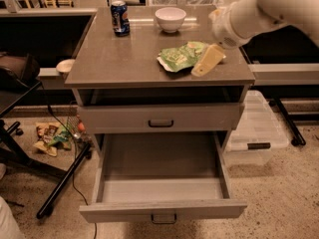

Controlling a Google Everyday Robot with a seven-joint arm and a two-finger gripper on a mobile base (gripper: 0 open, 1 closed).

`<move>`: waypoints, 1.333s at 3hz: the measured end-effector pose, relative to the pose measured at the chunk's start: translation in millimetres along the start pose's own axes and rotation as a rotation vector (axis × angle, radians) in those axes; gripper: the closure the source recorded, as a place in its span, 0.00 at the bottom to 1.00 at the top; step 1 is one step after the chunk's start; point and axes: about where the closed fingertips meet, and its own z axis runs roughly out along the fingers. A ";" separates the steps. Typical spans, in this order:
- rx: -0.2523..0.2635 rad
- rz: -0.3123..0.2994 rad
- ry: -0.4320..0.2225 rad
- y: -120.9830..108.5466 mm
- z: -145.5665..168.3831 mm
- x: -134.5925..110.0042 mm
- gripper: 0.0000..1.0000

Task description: Place green jalapeno chip bag into middle drawer

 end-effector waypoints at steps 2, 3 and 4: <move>-0.070 0.062 -0.040 -4.7 78.3 -19.5 0.00; -0.090 0.098 -0.013 -6.9 103.2 -8.0 0.00; -0.104 0.141 0.014 -11.2 120.5 9.8 0.00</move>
Offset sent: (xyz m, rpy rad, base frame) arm 0.0771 0.0671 -0.0612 0.0548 0.1060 -0.0014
